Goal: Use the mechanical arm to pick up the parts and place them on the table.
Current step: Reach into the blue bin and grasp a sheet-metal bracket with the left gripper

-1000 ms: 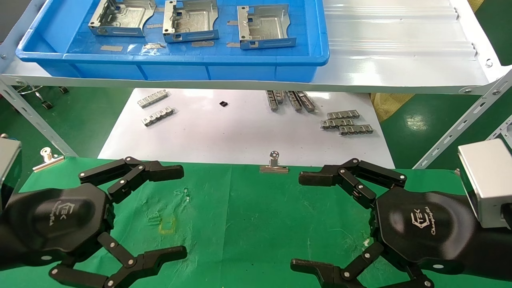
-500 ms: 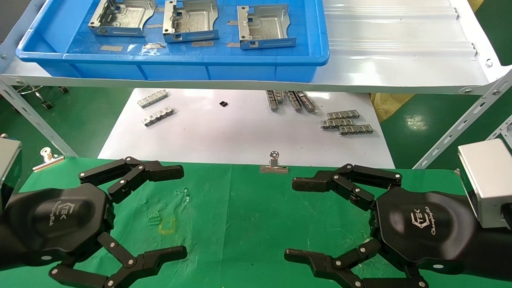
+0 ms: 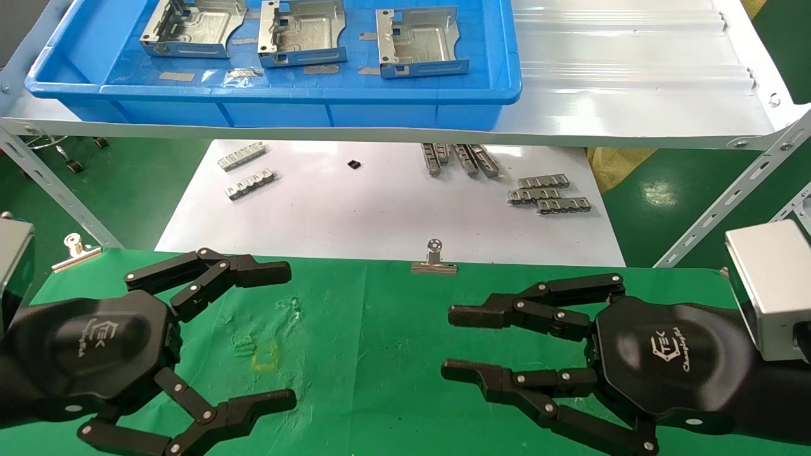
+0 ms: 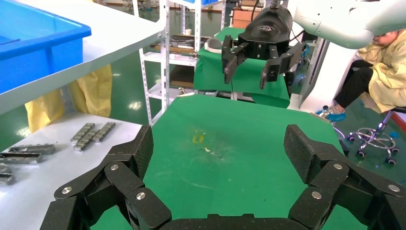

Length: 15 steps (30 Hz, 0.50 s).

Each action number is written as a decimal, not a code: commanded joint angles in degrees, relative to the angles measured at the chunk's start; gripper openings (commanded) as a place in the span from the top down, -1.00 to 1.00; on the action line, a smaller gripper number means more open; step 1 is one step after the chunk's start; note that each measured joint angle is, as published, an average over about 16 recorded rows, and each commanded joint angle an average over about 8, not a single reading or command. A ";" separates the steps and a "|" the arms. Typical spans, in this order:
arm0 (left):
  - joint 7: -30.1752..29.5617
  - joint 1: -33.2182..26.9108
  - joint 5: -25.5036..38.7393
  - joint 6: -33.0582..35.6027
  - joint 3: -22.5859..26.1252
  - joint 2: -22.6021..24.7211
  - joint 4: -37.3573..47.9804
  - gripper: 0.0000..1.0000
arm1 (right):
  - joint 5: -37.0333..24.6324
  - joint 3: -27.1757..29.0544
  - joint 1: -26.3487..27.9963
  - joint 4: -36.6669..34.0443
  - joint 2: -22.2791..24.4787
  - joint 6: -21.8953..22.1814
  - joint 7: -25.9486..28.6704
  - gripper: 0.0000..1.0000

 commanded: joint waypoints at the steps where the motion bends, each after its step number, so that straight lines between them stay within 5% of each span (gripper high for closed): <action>1: 0.00 0.00 0.00 0.00 0.00 0.00 0.00 -1.00 | 0.00 0.00 0.00 0.00 0.00 0.00 0.00 1.00; 15: -1.33 -1.80 0.68 -0.61 0.36 0.65 0.56 -1.00 | 0.00 -0.01 0.01 -0.02 0.00 0.00 -0.01 1.00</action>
